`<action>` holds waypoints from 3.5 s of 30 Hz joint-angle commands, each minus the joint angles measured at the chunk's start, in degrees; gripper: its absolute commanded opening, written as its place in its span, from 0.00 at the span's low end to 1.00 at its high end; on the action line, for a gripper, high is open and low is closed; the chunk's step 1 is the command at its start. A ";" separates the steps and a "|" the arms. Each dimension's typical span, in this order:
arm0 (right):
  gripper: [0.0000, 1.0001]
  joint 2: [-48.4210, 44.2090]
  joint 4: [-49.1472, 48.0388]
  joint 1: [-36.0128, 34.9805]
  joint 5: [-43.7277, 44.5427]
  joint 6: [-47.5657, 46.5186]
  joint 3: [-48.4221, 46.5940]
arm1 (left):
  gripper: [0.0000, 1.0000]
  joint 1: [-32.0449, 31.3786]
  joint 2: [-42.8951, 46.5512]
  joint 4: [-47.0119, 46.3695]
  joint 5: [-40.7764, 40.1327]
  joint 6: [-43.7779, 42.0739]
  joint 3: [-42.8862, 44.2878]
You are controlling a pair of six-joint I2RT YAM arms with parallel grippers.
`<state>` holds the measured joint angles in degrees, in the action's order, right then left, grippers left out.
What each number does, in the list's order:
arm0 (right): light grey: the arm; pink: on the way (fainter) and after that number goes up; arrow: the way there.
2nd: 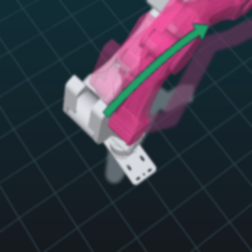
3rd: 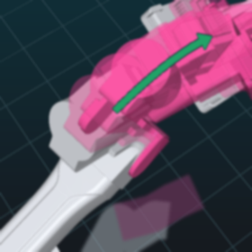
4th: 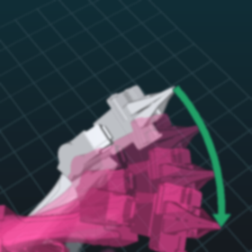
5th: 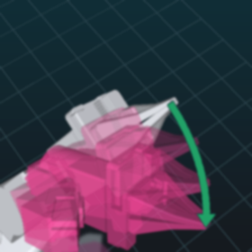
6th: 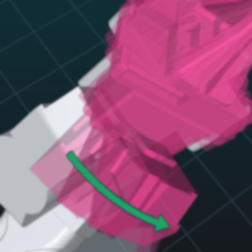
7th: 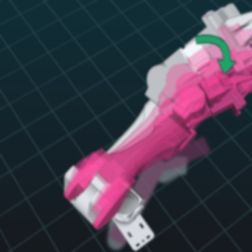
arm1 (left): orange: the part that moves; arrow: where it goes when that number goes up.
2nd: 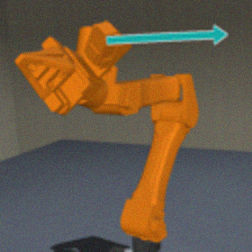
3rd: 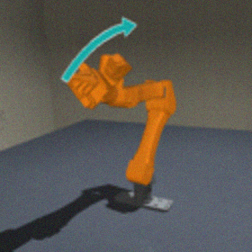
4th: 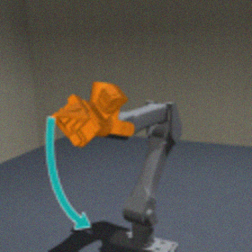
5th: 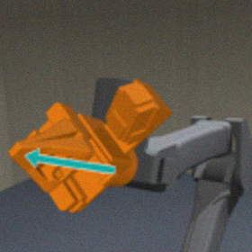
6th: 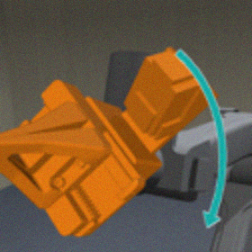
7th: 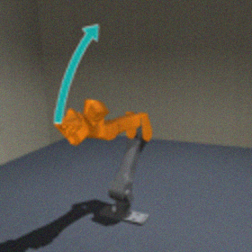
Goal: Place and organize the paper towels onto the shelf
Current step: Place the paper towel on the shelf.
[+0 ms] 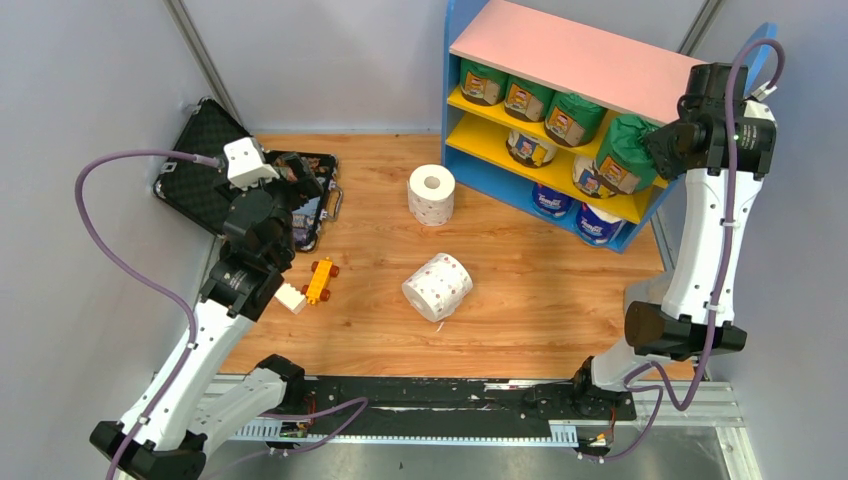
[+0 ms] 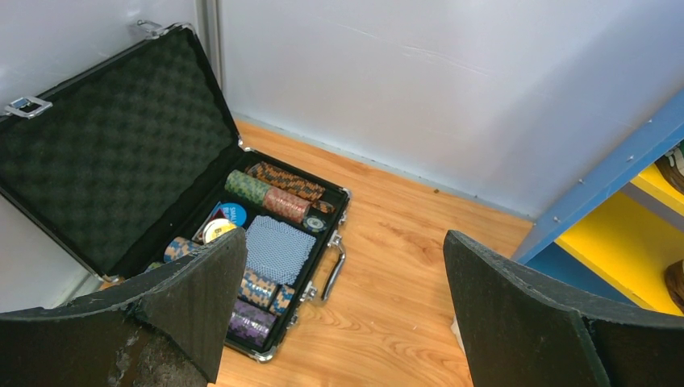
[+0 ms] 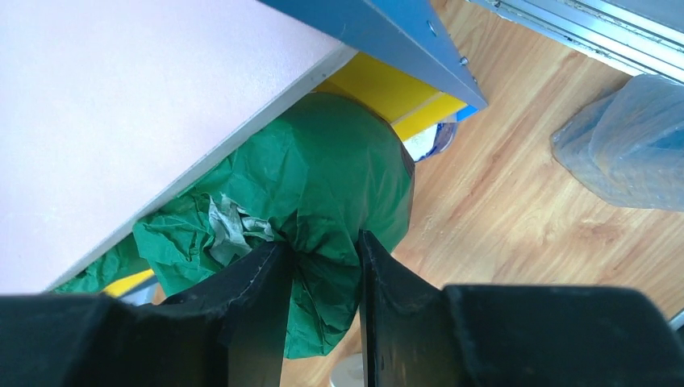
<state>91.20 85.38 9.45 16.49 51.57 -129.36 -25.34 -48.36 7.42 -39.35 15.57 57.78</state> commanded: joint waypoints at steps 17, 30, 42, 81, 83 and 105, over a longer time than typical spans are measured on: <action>0.08 -13.90 -34.71 0.00 1.38 4.68 20.96 | 0.99 0.38 -1.01 -1.80 -0.64 0.68 -0.12; 0.07 -11.78 -38.97 -1.92 4.66 -0.08 24.46 | 0.99 0.38 -1.53 -1.81 -1.00 0.38 -0.17; 0.07 -12.90 -41.49 -2.33 8.96 -0.33 28.49 | 0.99 0.38 -2.00 -1.83 -1.16 0.37 -0.21; 0.58 -41.20 -48.19 -4.52 -23.34 -32.80 49.08 | 0.99 0.38 -1.93 -1.80 -0.92 0.84 -0.31; 0.58 -41.28 -48.34 -4.53 -22.80 -33.21 51.13 | 0.99 0.40 -1.95 -1.73 -0.90 0.86 -0.23; 0.41 -26.67 -59.59 -5.41 -7.43 -34.41 49.51 | 0.99 0.40 -0.79 -2.25 -1.85 0.03 -0.40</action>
<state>62.72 32.47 4.14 4.45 18.74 -75.79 -25.34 -50.22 7.42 -39.70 15.55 57.76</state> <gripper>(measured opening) 0.418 0.990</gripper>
